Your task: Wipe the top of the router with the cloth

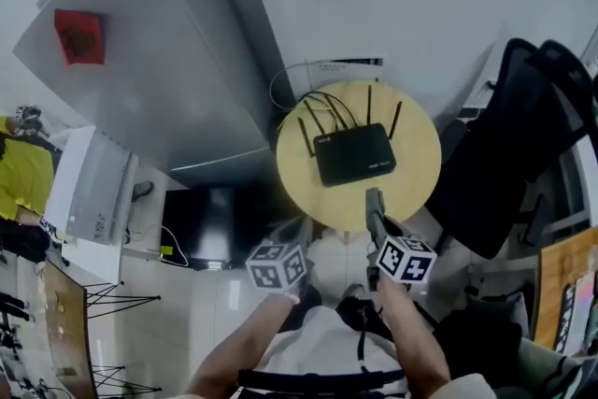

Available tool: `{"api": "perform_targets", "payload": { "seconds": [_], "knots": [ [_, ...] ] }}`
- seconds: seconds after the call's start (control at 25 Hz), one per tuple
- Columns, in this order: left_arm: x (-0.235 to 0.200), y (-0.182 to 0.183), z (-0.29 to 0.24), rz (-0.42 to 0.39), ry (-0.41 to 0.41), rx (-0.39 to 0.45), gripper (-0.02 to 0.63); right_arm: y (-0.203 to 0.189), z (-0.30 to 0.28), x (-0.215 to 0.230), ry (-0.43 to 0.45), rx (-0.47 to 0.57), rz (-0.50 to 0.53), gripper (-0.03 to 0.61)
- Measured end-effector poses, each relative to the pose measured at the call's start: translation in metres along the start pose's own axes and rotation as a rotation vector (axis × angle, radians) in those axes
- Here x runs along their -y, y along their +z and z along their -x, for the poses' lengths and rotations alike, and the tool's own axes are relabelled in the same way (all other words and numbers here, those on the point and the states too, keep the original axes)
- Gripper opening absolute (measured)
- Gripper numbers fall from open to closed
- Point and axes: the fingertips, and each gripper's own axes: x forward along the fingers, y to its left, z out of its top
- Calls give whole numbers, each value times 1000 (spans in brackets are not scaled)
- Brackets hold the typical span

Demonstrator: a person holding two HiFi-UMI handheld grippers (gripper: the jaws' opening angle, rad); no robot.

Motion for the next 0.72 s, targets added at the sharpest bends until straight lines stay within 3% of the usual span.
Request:
{"api": "perform_targets", "payload": {
  "seconds": [0.24,0.72],
  "knots": [
    [11,17,-5,-16,-72,-1,-2,35,17,-18,-16,94,15,37],
    [13,37,-19,-52,-214,-6,-3,27,14,-29,-125,101,59,35]
  ]
}}
